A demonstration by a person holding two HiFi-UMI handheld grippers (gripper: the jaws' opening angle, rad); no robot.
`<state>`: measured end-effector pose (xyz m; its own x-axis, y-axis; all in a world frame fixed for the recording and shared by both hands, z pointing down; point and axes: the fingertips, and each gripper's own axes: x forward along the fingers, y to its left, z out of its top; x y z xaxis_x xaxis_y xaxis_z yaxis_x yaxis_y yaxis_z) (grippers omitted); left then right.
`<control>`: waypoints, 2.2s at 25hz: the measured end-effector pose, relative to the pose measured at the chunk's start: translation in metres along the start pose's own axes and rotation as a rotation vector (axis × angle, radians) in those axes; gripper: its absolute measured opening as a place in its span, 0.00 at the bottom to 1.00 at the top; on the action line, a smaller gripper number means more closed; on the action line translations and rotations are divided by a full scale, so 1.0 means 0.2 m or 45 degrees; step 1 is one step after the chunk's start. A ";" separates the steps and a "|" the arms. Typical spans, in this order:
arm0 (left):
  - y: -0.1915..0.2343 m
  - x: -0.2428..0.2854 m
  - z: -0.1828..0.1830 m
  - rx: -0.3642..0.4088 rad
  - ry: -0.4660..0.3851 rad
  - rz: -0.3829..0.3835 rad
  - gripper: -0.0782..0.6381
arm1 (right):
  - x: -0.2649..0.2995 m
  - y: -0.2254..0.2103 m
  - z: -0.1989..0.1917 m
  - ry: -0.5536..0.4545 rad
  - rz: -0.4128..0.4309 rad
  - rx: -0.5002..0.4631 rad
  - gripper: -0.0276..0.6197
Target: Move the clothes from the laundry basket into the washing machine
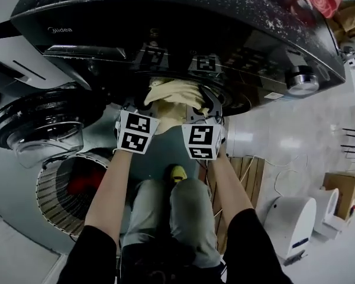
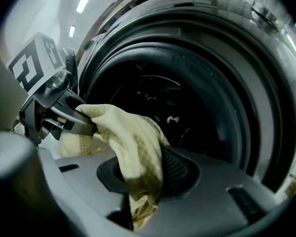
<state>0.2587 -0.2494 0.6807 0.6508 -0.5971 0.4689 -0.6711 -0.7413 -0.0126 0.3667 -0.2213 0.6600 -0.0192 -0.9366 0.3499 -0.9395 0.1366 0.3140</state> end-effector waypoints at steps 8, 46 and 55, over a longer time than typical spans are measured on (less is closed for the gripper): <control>0.08 0.21 -0.03 -0.081 -0.122 0.043 0.16 | 0.21 -0.07 -0.05 -0.107 -0.049 0.131 0.20; 0.39 0.70 -0.04 -0.364 -0.159 0.104 0.27 | 0.75 -0.22 -0.23 -0.049 -0.096 0.623 0.30; 0.39 0.64 -0.01 -0.361 -0.171 0.116 0.39 | 0.72 -0.21 -0.20 -0.046 -0.073 0.635 0.47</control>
<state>0.2885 -0.3837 0.7425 0.6121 -0.7060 0.3562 -0.7885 -0.5794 0.2063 0.4169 -0.3482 0.7326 0.0337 -0.9499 0.3107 -0.9883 -0.0779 -0.1311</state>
